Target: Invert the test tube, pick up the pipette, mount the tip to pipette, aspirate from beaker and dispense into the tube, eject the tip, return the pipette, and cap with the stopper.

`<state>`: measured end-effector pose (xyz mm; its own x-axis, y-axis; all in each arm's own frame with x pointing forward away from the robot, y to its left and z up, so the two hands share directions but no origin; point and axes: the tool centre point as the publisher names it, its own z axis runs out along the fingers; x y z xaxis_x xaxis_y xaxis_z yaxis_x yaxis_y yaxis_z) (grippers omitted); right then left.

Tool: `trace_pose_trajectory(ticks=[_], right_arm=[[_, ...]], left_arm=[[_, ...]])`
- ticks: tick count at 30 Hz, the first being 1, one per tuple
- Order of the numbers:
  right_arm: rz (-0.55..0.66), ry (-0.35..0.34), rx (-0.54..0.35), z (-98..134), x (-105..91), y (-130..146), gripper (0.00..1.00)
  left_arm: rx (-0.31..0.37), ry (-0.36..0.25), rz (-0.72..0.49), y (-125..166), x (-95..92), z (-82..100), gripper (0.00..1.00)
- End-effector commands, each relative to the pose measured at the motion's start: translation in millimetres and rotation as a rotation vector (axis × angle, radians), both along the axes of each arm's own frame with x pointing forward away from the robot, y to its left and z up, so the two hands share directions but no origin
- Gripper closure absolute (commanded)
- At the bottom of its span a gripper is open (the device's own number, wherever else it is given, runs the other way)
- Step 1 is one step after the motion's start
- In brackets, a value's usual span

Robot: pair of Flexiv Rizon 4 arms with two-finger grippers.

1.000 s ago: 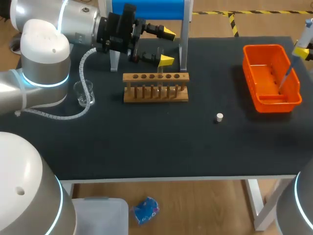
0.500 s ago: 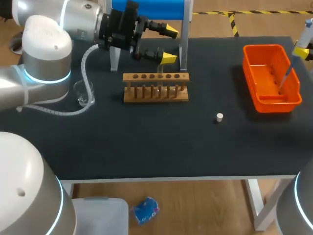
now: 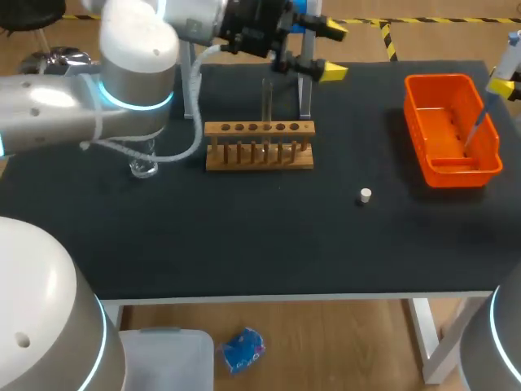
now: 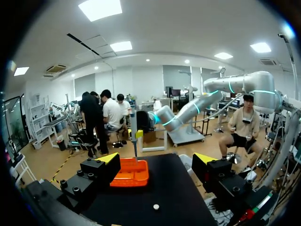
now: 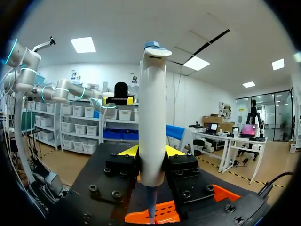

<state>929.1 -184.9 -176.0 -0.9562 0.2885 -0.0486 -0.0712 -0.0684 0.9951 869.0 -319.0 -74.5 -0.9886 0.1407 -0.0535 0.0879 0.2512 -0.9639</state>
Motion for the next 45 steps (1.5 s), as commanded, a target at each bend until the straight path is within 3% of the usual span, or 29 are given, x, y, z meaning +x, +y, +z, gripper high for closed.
trace_pose_trajectory(ticks=[1, 8, 28, 34, 41, 42, 43, 44, 45], right_arm=[[0.002, -0.001, -0.001, 0.0, 0.1, -0.7, 1.0], [0.002, -0.001, -0.001, 0.0, 0.1, -0.7, 1.0], [0.002, -0.001, -0.001, 0.0, 0.1, -0.7, 1.0], [0.002, -0.001, -0.001, 0.0, 0.1, -0.7, 1.0], [0.002, -0.001, -0.001, 0.0, 0.1, -0.7, 1.0], [0.002, -0.001, -0.001, 0.0, 0.1, -0.7, 1.0], [0.002, -0.001, -0.001, 0.0, 0.1, -0.7, 1.0], [0.002, -0.001, -0.001, 0.0, 0.1, -0.7, 1.0], [0.002, -0.001, -0.001, 0.0, 0.1, -0.7, 1.0]], left_arm=[[0.0, 0.012, -0.029, -68.8, 19.4, -4.6, 0.0], [-0.023, 0.03, 0.006, -114.2, 26.2, -0.4, 0.0], [-0.03, 0.024, 0.003, -117.0, 27.0, -0.9, 0.0], [-0.015, 0.001, -0.072, -160.4, 45.6, -0.3, 0.0], [-0.026, -0.021, -0.109, -189.3, 62.4, 8.5, 0.0], [-0.026, -0.023, -0.114, -193.3, 63.0, 10.1, 0.14], [-0.022, -0.024, -0.112, -196.6, 64.0, 10.9, 0.65], [-0.021, -0.024, -0.11, -199.7, 64.2, 11.8, 0.76], [-0.022, -0.025, -0.113, -203.2, 63.7, 12.7, 1.0]])
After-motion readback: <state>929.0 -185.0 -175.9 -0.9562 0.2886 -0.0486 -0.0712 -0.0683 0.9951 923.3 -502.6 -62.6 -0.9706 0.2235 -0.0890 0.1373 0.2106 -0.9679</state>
